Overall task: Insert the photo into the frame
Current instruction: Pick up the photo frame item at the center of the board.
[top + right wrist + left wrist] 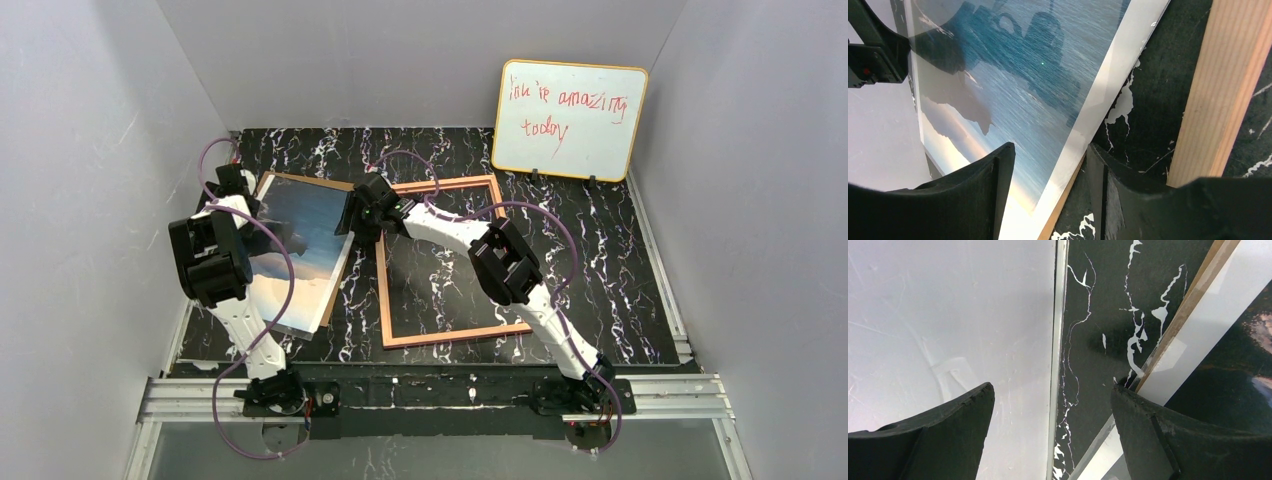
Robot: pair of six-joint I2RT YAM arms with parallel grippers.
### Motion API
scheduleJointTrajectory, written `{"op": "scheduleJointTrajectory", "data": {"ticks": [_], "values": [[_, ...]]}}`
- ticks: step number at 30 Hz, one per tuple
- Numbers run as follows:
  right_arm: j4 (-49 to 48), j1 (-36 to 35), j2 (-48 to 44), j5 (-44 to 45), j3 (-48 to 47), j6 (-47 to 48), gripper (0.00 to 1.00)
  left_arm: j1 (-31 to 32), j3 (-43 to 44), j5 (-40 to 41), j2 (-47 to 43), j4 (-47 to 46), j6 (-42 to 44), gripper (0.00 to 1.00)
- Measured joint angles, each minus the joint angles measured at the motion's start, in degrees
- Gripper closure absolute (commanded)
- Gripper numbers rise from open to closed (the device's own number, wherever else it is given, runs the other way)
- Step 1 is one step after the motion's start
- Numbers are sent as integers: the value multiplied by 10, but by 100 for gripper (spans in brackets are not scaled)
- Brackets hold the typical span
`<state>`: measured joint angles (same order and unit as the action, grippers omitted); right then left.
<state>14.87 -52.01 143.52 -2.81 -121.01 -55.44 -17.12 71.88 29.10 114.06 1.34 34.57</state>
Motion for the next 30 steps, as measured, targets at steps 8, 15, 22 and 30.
{"op": "scheduleJointTrajectory", "data": {"ticks": [8, 15, 22, 30], "values": [[-8, -3, -3, -3, -1, 7, 38, 0, -2, 3, 0, -1, 6, 14], [-14, -9, -8, -7, -5, 8, 39, -1, -3, 6, 0, -2, 9, 14], [-16, -10, -23, -18, -5, 5, 38, -1, -5, 7, 0, -4, 11, 14], [-17, -17, -51, -21, -19, 1, 39, -1, -5, 7, 0, -5, 14, 15]]}}
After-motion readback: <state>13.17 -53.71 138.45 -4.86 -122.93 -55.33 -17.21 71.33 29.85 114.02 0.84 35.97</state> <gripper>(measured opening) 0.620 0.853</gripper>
